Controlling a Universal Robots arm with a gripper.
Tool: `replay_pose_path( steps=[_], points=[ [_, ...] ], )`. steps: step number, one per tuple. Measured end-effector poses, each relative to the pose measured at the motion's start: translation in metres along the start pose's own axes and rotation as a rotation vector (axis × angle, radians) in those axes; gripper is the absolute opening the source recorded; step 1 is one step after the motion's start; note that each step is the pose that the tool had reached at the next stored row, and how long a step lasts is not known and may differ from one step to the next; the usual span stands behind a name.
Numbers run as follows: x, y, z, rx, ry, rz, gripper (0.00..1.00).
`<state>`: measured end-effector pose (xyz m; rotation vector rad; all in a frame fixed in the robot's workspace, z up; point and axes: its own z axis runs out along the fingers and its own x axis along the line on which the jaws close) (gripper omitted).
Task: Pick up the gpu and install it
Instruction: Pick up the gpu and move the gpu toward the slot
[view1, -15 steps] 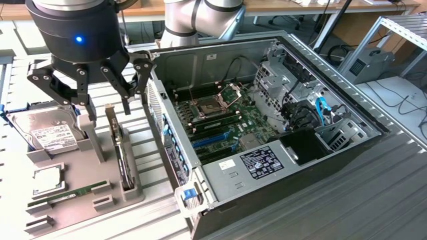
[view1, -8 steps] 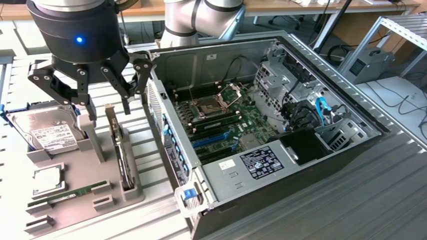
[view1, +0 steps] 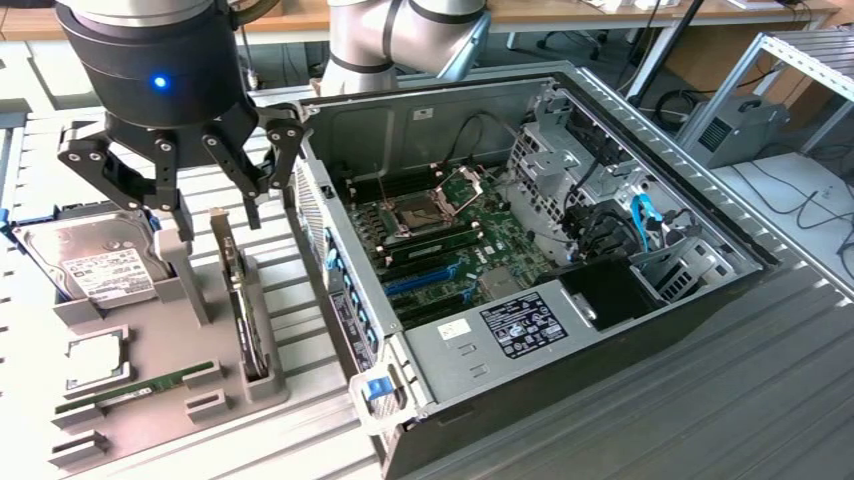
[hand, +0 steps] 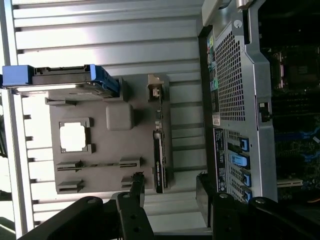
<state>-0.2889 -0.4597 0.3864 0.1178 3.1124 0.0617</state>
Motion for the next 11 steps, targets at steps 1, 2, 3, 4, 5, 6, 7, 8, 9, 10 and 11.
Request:
replay_pose_path(
  steps=[1,2,3,4,5,6,7,8,9,10,11],
  points=[
    [0.0,0.0001,0.0002,-0.0003,0.0,0.0,0.55],
    [0.0,0.0002,0.0003,-0.0005,0.0001,0.0,0.55],
    [0.0,0.0003,0.0005,-0.0008,0.0001,0.0,0.55],
    [0.0,0.0005,0.0007,-0.001,0.0001,0.0,0.55],
    [0.0001,0.0007,0.0009,-0.0011,0.0001,0.0,0.55],
    [0.0001,0.0008,0.0011,-0.0014,0.0001,0.0,0.55],
    [0.0001,0.0009,0.0013,-0.0016,0.0001,0.0,0.55],
    [0.0001,0.001,0.0014,-0.0018,0.0002,0.0,0.55],
    [0.0001,0.0012,0.0016,-0.0022,0.0002,0.0,0.55],
    [0.0002,0.0016,0.002,-0.0029,0.0003,0.0,0.55],
    [0.0002,0.0017,0.0022,-0.0032,0.0003,0.0,0.55]
  ],
)
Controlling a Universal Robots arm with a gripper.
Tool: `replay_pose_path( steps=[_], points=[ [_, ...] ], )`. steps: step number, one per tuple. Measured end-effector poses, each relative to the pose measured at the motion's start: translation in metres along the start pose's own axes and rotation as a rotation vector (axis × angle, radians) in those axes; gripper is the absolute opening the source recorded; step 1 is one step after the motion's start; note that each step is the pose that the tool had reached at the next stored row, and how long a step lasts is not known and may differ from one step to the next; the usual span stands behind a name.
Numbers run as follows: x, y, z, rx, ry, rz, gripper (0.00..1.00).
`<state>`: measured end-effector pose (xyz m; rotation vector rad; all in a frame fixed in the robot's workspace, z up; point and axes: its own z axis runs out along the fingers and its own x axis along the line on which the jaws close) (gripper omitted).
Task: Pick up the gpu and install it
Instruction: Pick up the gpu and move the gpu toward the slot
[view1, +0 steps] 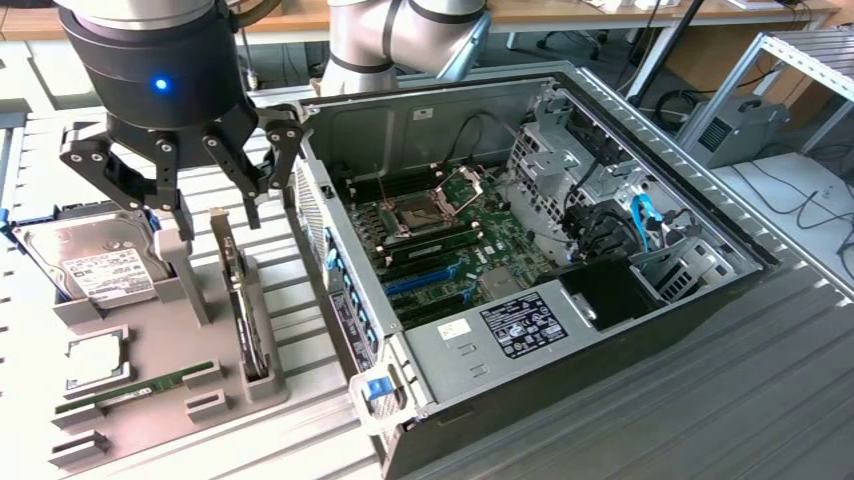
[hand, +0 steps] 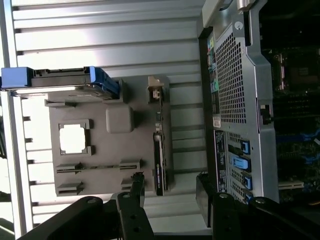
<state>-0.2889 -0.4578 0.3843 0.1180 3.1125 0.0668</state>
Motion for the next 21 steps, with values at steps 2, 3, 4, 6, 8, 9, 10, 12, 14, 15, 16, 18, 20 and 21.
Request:
replay_pose_path(
  steps=[2,3,4,6,8,9,10,12,14,15,16,18,20,21],
  points=[
    [0.0,0.0003,0.0004,-0.0005,0.0,0.0,0.55],
    [0.0,0.0004,0.0005,-0.0006,0.0,0.0,0.55],
    [0.0,0.0005,0.0007,-0.0008,0.0,0.0,0.55],
    [0.0,0.0008,0.001,-0.0011,0.0001,0.0,0.55],
    [0.0001,0.0012,0.0014,-0.0013,0.0001,0.0,0.55],
    [0.0001,0.0013,0.0015,-0.0015,0.0001,0.0,0.55],
    [0.0001,0.0014,0.0017,-0.0016,0.0001,0.0,0.55],
    [0.0001,0.0016,0.002,-0.0021,0.0001,0.0,0.55],
    [0.0002,0.0018,0.0022,-0.0023,0.0002,0.0,0.55],
    [0.0002,0.0019,0.0024,-0.0027,0.0002,0.0,0.55],
    [0.0002,0.002,0.0025,-0.0028,0.0002,0.0,0.55],
    [0.0002,0.0021,0.0027,-0.0031,0.0002,0.0,0.55],
    [0.0002,0.0023,0.003,-0.0035,0.0002,0.0,0.55],
    [0.0002,0.0024,0.0032,-0.0037,0.0002,0.0,0.55]
  ],
)
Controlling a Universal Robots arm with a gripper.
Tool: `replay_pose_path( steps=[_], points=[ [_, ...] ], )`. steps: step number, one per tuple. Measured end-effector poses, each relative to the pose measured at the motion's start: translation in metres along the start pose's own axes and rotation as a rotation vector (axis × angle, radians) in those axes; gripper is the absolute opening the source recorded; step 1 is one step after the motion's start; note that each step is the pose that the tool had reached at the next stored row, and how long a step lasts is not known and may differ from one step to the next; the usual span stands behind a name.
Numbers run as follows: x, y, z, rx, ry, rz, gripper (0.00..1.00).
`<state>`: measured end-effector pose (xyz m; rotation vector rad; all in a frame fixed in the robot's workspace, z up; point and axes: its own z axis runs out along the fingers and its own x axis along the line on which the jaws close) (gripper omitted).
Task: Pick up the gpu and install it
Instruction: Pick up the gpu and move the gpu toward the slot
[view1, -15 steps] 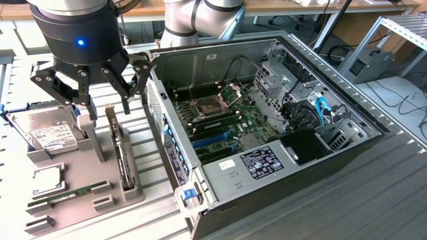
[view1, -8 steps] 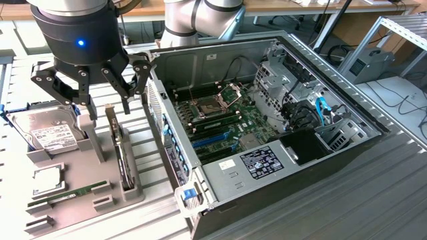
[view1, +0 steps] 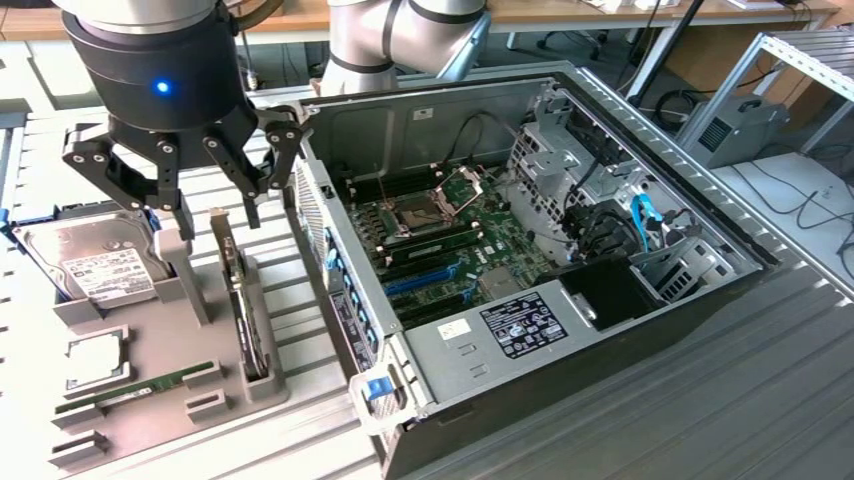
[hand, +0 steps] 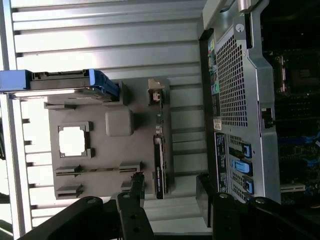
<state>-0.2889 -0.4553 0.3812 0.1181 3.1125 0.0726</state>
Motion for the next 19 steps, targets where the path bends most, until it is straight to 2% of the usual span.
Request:
replay_pose_path(
  steps=[19],
  points=[
    [0.0003,0.0025,0.0045,-0.0052,0.0004,0.0,0.55]
  ],
)
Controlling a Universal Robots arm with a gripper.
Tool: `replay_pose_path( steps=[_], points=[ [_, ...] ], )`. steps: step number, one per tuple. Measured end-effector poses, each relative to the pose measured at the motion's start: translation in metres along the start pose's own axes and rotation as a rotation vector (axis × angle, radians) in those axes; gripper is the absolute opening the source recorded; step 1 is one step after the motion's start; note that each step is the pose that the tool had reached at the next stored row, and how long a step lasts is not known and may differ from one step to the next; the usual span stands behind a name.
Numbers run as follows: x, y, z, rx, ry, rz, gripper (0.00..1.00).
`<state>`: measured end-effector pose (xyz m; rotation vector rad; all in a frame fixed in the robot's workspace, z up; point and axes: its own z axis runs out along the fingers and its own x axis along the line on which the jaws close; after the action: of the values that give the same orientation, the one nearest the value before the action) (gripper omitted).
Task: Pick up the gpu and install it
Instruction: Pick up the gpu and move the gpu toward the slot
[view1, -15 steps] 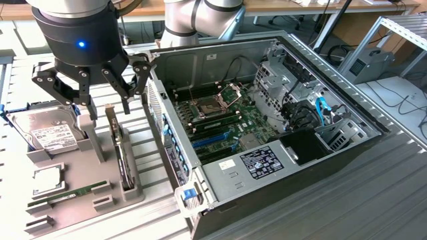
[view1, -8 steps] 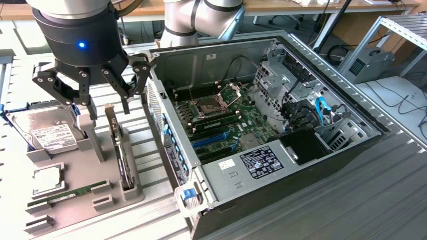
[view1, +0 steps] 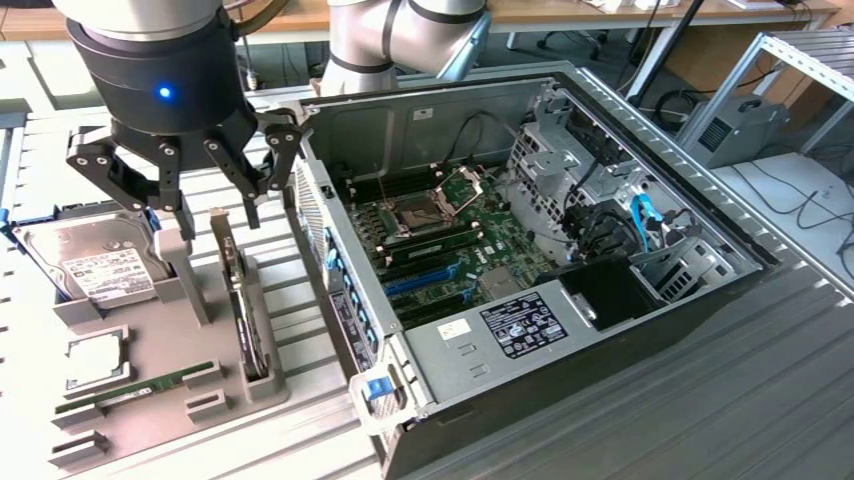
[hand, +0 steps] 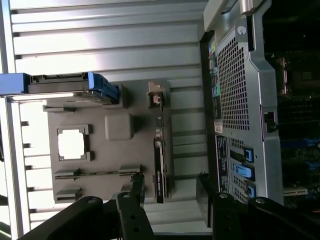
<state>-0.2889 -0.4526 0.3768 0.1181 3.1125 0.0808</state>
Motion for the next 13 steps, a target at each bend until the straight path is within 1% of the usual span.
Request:
replay_pose_path(
  steps=[3,5,13],
  points=[
    [0.0,0.0003,0.0005,-0.0009,0.0001,0.0,0.55],
    [0.0002,0.0013,0.0025,-0.0036,0.0003,0.0,0.55],
    [0.0003,0.0022,0.0043,-0.0063,0.0005,0.0,0.55]
  ],
)
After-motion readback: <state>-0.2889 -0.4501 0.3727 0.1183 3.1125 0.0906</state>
